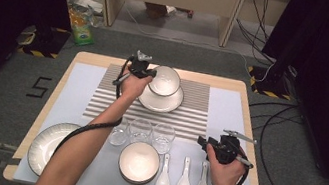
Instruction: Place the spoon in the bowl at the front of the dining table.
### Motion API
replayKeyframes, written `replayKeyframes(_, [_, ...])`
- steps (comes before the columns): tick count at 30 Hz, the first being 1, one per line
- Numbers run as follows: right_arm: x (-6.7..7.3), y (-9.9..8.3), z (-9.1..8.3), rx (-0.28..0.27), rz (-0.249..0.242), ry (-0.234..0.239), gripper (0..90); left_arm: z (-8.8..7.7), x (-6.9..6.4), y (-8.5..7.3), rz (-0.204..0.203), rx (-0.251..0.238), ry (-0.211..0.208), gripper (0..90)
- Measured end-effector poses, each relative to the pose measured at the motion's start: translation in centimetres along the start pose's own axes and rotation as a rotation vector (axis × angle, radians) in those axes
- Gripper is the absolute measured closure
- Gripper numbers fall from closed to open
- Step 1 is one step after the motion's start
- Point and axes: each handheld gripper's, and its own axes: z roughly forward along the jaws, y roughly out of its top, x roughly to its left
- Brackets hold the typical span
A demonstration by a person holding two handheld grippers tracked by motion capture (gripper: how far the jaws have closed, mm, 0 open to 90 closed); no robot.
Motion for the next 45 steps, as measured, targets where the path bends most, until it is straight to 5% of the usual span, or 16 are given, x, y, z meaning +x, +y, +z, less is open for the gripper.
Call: replayKeyframes(45, [-0.3,-0.1,0.1,0.002,0.005,0.0,51.6,2.7,0.1,-0.8,-0.006,0.078,0.032,80.9])
